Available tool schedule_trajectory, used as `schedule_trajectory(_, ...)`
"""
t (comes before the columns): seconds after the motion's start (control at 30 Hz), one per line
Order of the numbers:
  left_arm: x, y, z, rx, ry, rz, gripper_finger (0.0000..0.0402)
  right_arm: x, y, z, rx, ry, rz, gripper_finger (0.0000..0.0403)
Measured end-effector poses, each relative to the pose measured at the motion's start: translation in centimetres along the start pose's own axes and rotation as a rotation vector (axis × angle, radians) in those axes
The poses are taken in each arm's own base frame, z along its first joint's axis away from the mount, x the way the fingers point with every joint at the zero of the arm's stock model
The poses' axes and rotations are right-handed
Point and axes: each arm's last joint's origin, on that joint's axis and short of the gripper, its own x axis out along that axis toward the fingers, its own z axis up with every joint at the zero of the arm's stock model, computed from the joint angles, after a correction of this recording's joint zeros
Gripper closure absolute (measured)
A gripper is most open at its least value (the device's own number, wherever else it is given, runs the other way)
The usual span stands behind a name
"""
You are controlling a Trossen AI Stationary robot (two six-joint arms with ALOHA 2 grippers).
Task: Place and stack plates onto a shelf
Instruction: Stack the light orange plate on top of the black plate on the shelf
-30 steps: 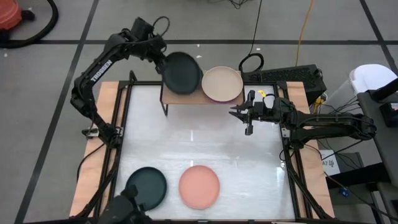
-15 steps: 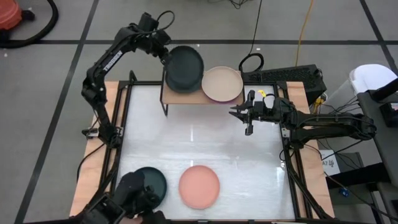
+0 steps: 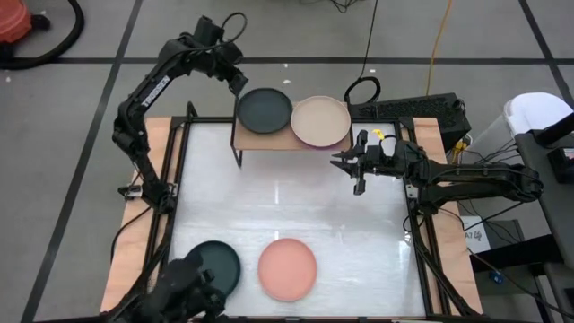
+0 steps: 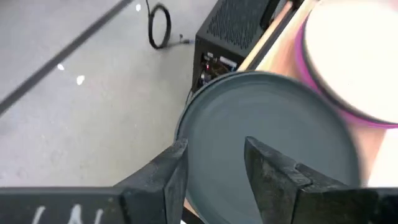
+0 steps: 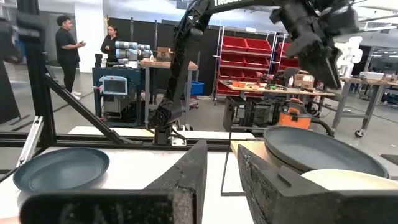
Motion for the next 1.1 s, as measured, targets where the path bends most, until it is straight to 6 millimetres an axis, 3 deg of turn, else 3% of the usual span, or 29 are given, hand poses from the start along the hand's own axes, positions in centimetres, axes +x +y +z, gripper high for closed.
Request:
schedule_trajectory(0.13,-3.5,-1.3,0.2,0.031,-0.08,0.011,0.0242,0.0,0.0,0.0,-0.003,0.001,0.0,0.0328)
schedule_trajectory(0.33,-10.5,-5.1,-0.5,0.185,-0.276,-0.091,0.0241,0.1,0.2,-0.2,-0.006,0.011,0.009,0.0328)
schedule_trajectory(0.47,-12.7,-7.6,-2.1,0.267,-0.382,-0.118,0.0241,0.3,0.5,-0.2,-0.005,0.011,0.027,0.0328)
schedule_trajectory(0.7,-12.9,-10.7,-6.6,0.322,-0.62,-0.181,0.0241,1.1,0.8,0.6,0.02,0.042,0.049,0.0328)
schedule_trajectory(0.9,-10.8,-12.0,-9.7,0.325,-0.811,-0.249,0.0241,3.1,0.7,1.7,0.035,0.181,0.063,0.0328)
schedule_trajectory(1.1,-7.8,-12.2,-12.0,0.283,-0.809,-0.297,0.0241,5.3,0.8,0.7,0.094,0.374,0.12,0.0328)
